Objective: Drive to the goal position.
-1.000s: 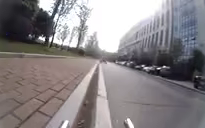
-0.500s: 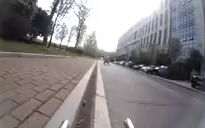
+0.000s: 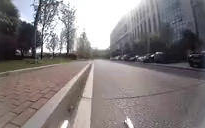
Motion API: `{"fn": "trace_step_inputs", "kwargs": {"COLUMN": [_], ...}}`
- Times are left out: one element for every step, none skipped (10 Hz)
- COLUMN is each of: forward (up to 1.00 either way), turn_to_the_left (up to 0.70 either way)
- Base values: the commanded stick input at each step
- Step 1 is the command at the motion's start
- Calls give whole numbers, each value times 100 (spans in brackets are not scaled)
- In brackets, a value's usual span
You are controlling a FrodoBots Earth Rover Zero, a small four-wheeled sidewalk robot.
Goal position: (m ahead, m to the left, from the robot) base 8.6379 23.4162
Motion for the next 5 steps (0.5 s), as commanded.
{"fn": "trace_step_inputs", "kwargs": {"forward": [0, 18, 45, 45, 0], "turn_to_the_left": [0, 0, 0, 0, 0]}}
